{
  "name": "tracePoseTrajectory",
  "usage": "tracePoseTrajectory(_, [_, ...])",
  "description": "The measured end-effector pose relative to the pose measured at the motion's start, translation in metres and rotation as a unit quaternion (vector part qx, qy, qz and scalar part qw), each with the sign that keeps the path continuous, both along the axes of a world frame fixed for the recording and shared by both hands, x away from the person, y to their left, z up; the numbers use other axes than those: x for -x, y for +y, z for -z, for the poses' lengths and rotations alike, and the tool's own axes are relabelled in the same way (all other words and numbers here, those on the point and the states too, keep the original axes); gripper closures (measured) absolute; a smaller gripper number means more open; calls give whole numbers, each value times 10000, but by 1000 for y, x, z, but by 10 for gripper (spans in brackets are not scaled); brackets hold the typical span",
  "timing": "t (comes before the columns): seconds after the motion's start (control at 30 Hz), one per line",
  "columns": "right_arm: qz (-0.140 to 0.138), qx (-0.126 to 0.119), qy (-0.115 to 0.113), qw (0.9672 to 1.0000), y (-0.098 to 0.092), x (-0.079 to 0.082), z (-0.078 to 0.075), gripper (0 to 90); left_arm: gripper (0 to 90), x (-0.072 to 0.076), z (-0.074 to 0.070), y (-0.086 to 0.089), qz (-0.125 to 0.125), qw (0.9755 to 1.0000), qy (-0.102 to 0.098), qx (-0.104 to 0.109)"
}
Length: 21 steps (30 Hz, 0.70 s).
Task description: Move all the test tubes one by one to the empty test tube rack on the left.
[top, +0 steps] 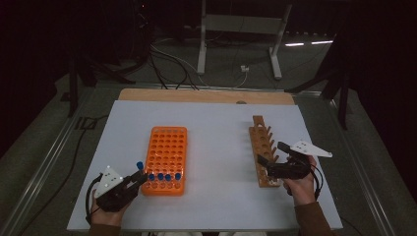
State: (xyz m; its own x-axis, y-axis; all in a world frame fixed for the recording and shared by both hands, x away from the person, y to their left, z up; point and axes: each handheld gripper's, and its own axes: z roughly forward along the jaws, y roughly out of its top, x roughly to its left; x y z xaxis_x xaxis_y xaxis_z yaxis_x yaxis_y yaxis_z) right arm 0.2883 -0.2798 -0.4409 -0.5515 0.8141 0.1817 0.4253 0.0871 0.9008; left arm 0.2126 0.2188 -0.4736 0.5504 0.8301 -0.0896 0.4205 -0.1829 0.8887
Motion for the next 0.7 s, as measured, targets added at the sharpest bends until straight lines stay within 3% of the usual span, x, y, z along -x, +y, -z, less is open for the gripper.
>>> tracePoseTrajectory(0.33, [-42, 37, 28, 10000, 0, 0, 4, 0, 780, 3, 5, -2, 158, 9991, 118, -366])
tracePoseTrajectory(0.47, [-53, 57, 34, 10000, 0, 1, 5, 0, 781, 2, 9, -5, 211, 9977, 221, -609])
tracePoseTrajectory(0.57, [-56, 51, 40, 10000, 0, 1, 6, 0, 782, 1, 9, -4, 259, 9973, 273, -637])
tracePoseTrajectory(0.7, [-81, 58, 52, 9999, 1, 1, 6, 0, 784, 1, 14, -7, 321, 9948, 395, -877])
